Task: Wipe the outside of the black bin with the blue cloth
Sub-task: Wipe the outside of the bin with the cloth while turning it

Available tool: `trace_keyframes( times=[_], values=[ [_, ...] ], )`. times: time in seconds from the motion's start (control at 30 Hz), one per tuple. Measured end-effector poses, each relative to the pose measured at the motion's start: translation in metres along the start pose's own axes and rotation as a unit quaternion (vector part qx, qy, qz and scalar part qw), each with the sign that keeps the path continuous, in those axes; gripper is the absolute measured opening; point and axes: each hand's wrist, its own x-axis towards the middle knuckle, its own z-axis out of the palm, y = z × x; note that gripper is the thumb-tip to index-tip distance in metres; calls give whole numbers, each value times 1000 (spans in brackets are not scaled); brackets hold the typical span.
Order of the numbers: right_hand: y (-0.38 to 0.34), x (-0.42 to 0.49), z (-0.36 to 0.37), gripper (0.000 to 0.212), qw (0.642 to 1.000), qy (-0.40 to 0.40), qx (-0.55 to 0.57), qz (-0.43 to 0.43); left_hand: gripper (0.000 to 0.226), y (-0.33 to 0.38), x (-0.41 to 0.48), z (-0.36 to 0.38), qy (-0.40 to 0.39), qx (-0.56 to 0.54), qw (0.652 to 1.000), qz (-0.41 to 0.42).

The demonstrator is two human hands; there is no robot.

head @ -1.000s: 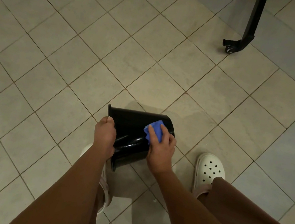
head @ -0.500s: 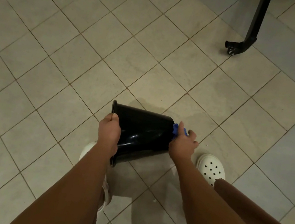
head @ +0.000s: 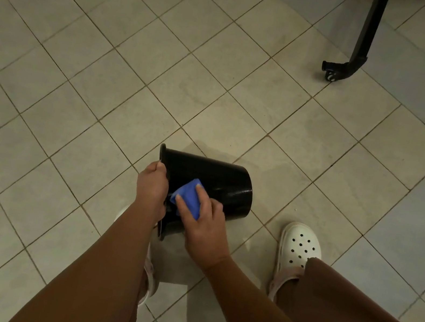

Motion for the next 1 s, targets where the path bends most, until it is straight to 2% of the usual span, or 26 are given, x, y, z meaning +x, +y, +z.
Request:
trace_keyframes(
  times=[0.07,0.47,0.6,0.67,0.7,0.8,0.9,1.0],
  values=[
    [2,-6,6,88,1000,1,-11,26,26,-3,-1,-1,5,6,1000,-6],
    [66,-8,-4,94,981,2,-45,187,26,-3,-5,-1,8,26,1000,-2],
    [85,4,-19,82,957,-48,-13,287,21,-1,-6,1,0,14,1000,-7],
    [88,17,-29,74,933,-31,27,357,22,1,-7,0,-11,11,1000,-16],
    [85,22,-32,71,932,3,39,361,23,3,-7,-1,-20,10,1000,-22],
    [67,30,-34,65,967,91,48,235,22,5,-7,-5,-48,4,998,-36],
    [39,33,-26,61,993,55,22,105,24,5,-8,-5,-80,-18,995,-53],
    [8,33,-14,69,1000,24,1,9,29,5,-6,-5,-93,-28,994,-49]
  ],
)
